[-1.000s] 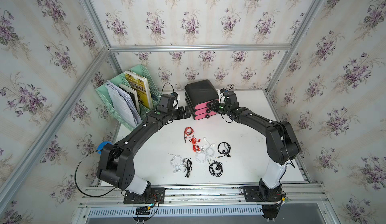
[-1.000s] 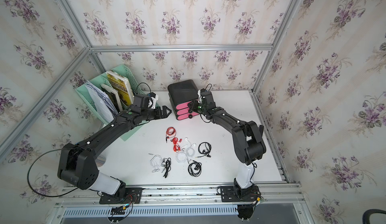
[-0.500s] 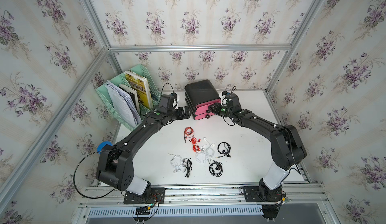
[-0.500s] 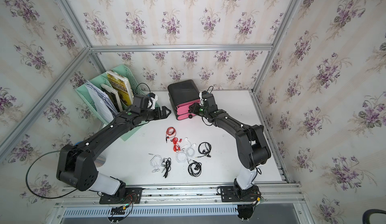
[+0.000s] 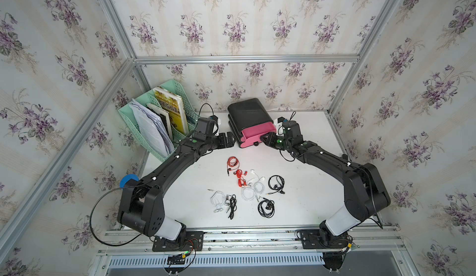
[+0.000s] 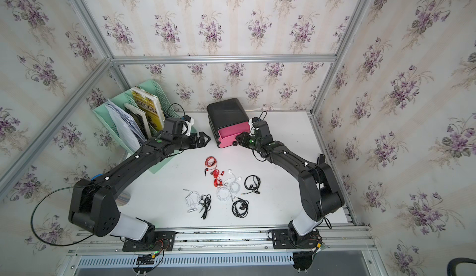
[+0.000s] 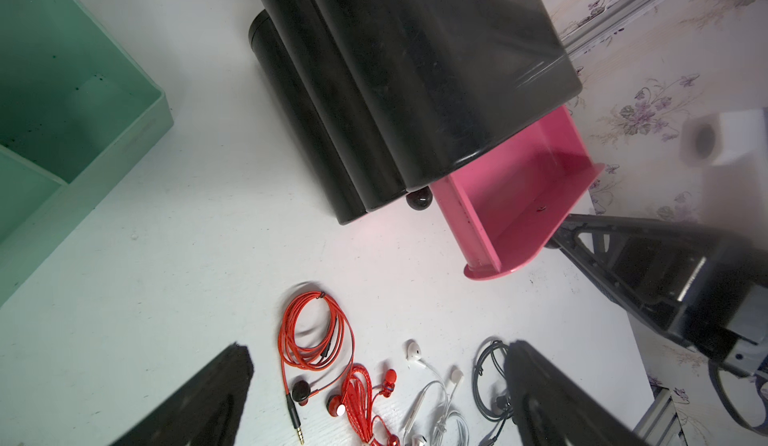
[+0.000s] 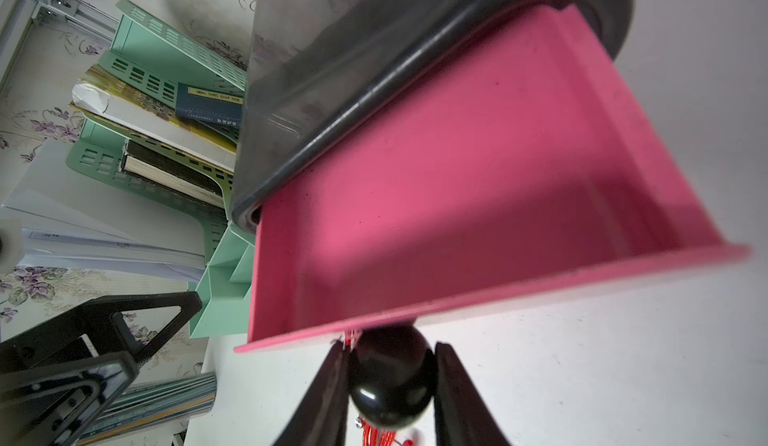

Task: Place the wired earphones into the drawer by color
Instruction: Open the drawer in the storage box.

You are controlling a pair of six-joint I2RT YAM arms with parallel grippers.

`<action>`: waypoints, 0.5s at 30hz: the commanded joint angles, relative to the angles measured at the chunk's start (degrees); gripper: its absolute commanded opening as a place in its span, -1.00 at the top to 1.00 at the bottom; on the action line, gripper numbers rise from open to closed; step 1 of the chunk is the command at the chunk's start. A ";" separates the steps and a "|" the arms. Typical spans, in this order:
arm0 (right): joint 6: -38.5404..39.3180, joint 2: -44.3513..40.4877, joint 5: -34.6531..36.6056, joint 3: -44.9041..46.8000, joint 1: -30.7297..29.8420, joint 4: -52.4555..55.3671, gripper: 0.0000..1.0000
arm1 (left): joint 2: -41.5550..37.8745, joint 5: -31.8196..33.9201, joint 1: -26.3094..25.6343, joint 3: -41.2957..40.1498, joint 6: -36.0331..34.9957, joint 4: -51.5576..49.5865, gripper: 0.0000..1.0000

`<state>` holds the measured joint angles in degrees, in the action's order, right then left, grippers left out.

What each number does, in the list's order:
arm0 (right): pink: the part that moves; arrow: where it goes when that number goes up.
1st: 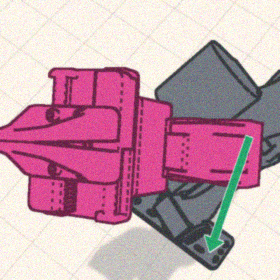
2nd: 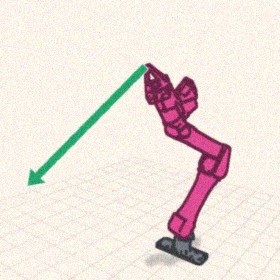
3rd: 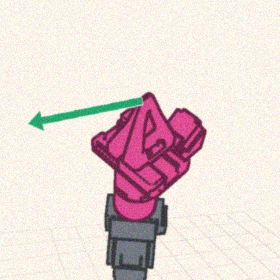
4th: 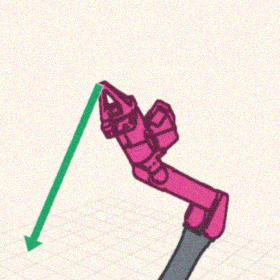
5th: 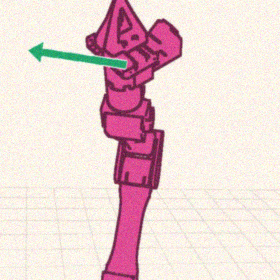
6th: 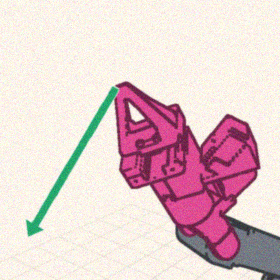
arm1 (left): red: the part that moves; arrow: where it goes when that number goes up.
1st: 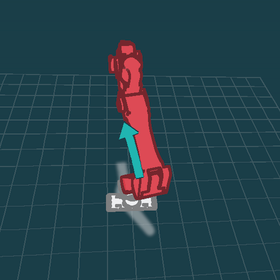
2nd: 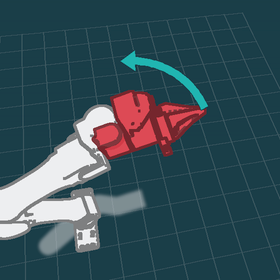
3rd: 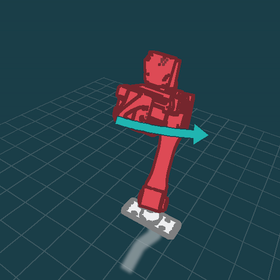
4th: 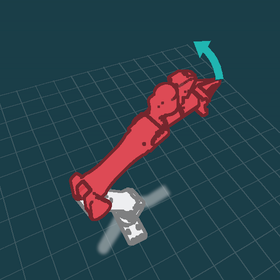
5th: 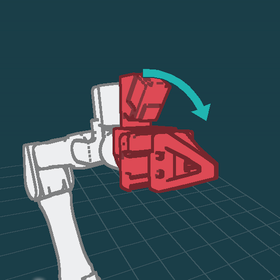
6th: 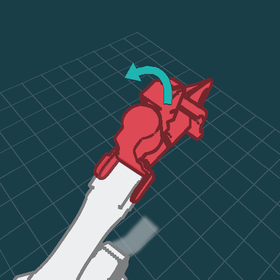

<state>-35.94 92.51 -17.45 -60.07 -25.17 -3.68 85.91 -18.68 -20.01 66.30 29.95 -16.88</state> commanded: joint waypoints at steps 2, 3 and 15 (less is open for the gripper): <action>0.44 -1.47 -0.39 1.15 -0.04 -1.53 0.40 | -0.35 0.05 -0.01 -0.19 0.13 0.60 -0.99; 0.48 -1.82 -0.56 1.60 -0.02 -1.58 0.40 | -0.43 0.06 0.02 -0.18 0.11 0.53 -0.99; 0.55 -5.87 -1.31 6.09 -0.01 -1.10 0.40 | -1.19 0.31 -0.10 -1.48 -0.33 0.27 -0.99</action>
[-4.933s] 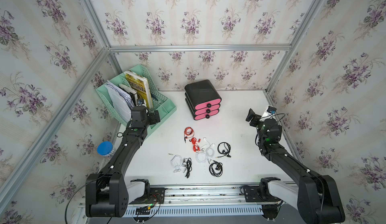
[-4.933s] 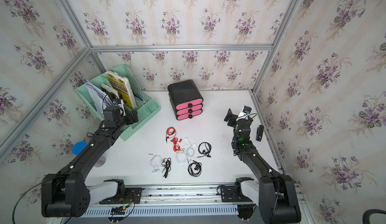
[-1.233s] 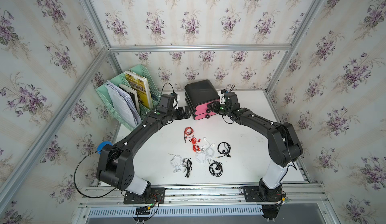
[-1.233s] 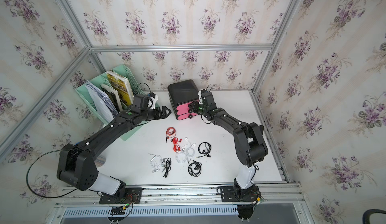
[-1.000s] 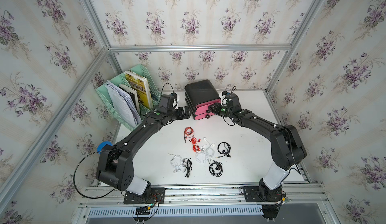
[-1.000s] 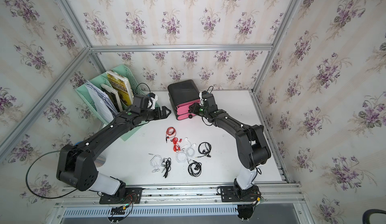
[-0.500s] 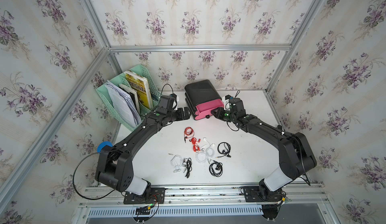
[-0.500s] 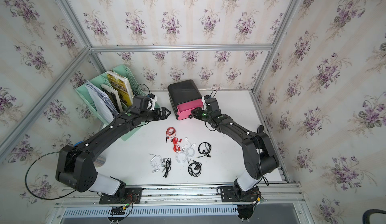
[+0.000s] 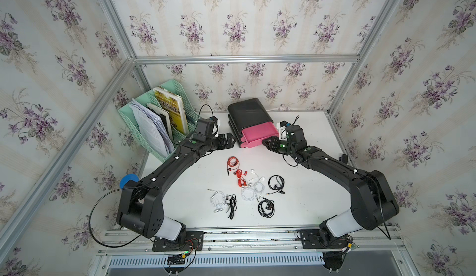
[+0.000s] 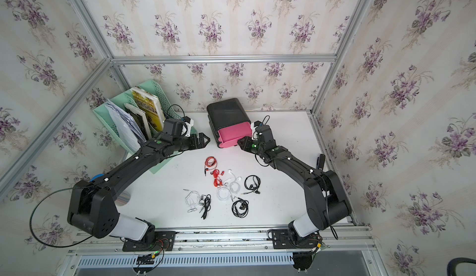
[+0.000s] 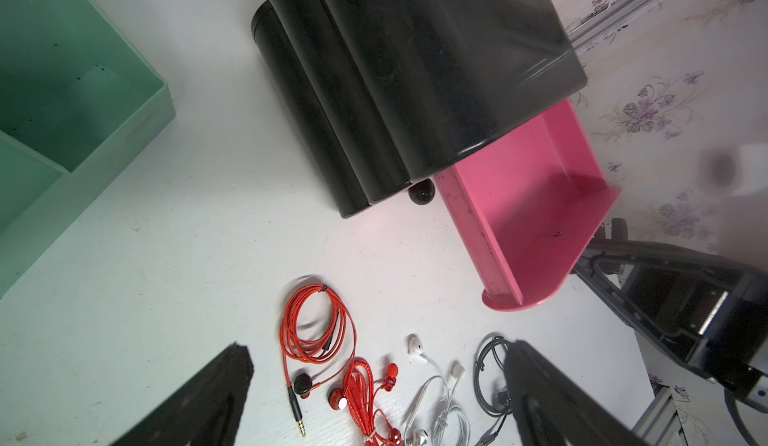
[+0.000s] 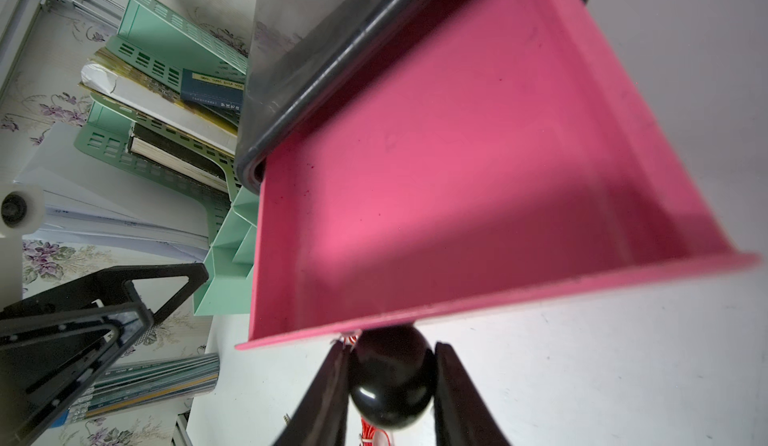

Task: Place the wired earphones into the drawer by color
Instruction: Open the drawer in the storage box.

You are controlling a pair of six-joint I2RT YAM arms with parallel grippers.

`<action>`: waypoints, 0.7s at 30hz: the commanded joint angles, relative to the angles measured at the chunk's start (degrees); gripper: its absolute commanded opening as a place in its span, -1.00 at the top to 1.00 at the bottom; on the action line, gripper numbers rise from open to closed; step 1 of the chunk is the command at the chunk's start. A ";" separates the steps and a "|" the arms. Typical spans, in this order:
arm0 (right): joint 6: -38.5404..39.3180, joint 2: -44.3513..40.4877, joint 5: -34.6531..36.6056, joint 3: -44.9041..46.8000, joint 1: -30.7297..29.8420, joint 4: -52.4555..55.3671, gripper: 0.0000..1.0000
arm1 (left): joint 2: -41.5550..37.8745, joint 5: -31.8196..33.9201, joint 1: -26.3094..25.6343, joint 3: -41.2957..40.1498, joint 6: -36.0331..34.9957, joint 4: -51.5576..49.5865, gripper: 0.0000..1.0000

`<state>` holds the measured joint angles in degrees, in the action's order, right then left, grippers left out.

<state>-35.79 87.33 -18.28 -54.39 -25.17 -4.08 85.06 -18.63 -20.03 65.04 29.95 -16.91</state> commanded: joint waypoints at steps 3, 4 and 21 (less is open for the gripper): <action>0.68 -0.95 -0.28 0.73 0.00 -0.60 0.34 | -0.53 0.48 -0.08 -0.80 -0.42 0.28 -0.99; 0.79 -1.01 -0.34 0.69 0.03 -0.43 0.31 | -0.67 0.56 -0.10 -0.92 -0.50 0.29 -0.99; 6.69 -9.30 2.50 7.10 0.02 1.13 -0.29 | -0.08 10.76 -4.57 -9.11 -4.37 1.66 -0.99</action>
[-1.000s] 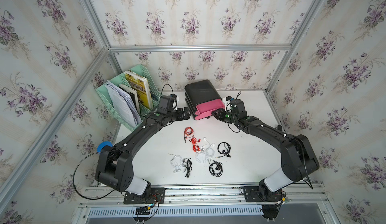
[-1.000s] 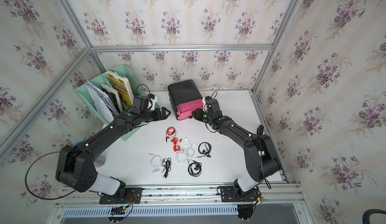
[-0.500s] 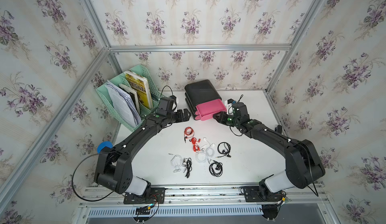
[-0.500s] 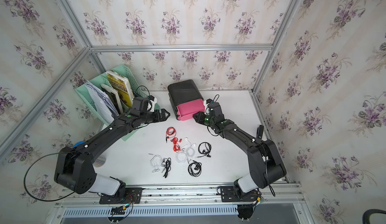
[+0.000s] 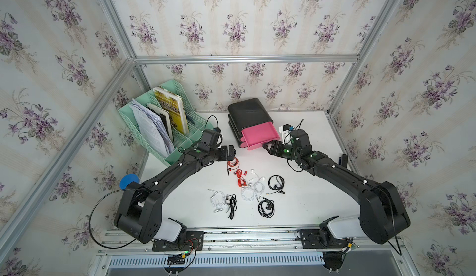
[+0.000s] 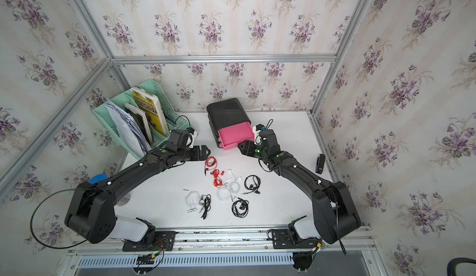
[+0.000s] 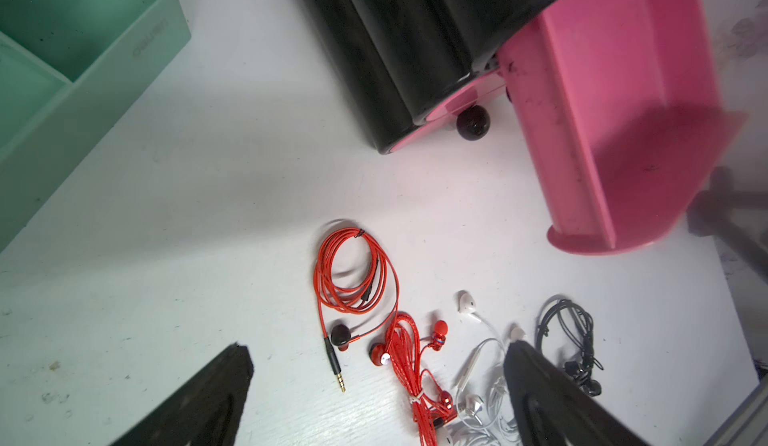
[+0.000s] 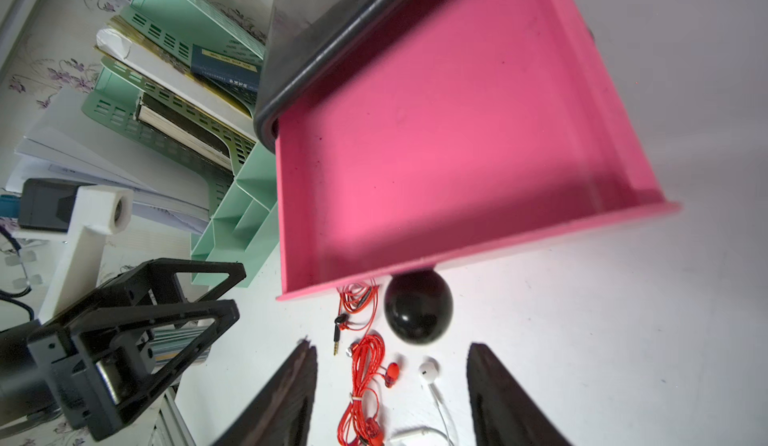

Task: Place the wired earphones into the drawer by color
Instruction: Open the drawer in the storage box, then pick up the wired earphones from the center of the board.

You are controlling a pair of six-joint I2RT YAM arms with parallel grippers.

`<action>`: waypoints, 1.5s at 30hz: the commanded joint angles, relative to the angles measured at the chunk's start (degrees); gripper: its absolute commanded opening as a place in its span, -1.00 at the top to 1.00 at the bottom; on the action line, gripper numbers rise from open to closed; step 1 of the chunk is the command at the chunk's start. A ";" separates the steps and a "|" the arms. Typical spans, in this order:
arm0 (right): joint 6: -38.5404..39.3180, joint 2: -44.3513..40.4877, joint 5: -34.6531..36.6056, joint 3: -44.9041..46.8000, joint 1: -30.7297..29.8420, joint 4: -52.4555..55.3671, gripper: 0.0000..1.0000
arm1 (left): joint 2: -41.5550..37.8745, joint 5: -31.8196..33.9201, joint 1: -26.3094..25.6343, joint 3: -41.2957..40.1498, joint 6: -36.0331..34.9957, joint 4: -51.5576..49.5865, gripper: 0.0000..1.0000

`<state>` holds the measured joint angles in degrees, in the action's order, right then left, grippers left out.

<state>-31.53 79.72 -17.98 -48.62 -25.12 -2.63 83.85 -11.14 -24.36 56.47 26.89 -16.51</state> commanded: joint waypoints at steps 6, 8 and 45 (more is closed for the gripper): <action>6.22 -6.91 5.00 6.54 -0.02 -1.36 -0.36 | 6.53 6.25 -1.63 0.66 -1.62 2.05 -1.00; 7.45 -8.74 6.07 8.46 -0.02 -1.79 -0.36 | 8.87 7.51 -2.04 2.25 -1.97 1.37 -0.99; 9.73 -20.41 12.81 17.82 -0.02 -5.28 -0.34 | 22.92 14.30 -5.21 8.46 -2.44 -1.07 0.01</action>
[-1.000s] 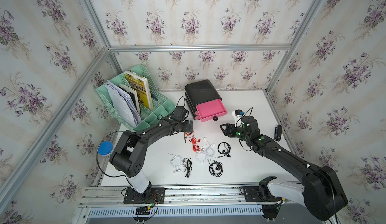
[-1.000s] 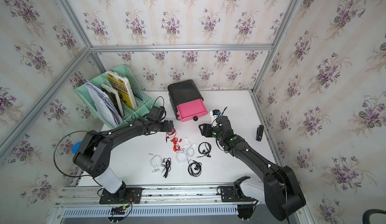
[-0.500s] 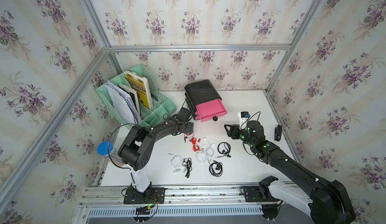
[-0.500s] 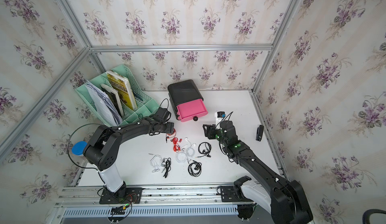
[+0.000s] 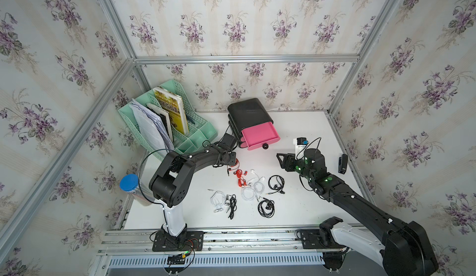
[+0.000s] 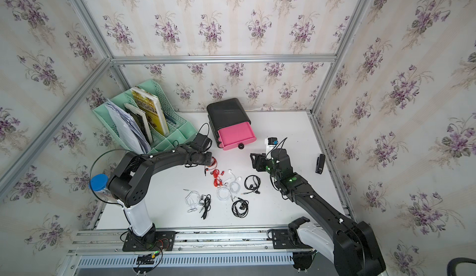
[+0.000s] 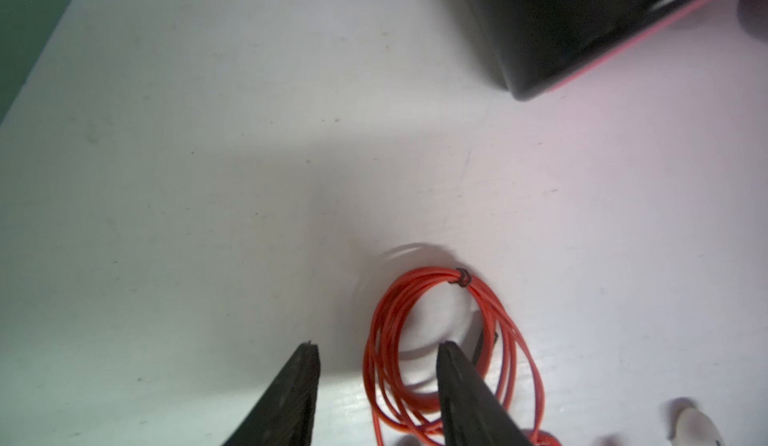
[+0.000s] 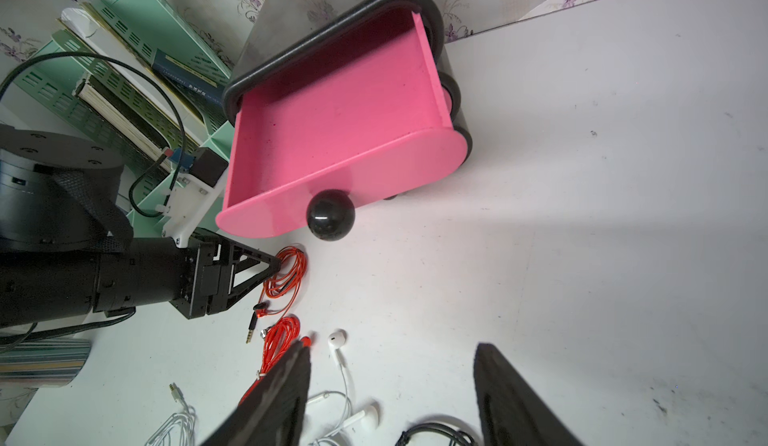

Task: Place the wired earphones into the drawer by color
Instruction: Pick up the wired earphones from the center of the board.

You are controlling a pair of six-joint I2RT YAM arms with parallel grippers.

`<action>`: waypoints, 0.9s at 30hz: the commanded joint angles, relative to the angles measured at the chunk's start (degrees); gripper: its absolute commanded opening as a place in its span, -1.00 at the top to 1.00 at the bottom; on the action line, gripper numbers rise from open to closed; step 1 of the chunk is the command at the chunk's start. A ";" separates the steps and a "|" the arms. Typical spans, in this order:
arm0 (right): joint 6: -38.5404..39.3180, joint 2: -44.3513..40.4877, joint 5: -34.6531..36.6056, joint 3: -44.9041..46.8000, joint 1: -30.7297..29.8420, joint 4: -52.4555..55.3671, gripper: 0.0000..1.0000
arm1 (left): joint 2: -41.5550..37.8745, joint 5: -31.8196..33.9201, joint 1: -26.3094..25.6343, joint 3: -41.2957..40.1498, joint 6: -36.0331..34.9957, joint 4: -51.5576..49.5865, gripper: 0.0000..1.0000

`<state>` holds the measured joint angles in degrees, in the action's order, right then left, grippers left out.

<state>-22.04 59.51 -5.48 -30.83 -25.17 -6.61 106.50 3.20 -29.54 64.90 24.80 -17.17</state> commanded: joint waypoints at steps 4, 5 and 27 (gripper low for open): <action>-0.08 -0.27 0.20 0.07 -0.01 -1.30 -0.34 | 0.86 -0.04 -0.06 0.14 -0.45 -0.59 0.09; -0.15 -0.34 0.13 0.07 0.00 -1.30 -0.34 | 1.06 -0.12 -0.08 0.18 -0.45 -0.59 0.10; -0.40 -0.79 0.31 0.26 -0.06 -1.12 -0.33 | 3.81 -0.66 -0.15 1.81 -0.62 -1.71 0.76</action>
<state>-22.50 58.92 -5.48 -30.72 -25.17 -6.61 109.82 3.09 -29.65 66.63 24.43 -16.91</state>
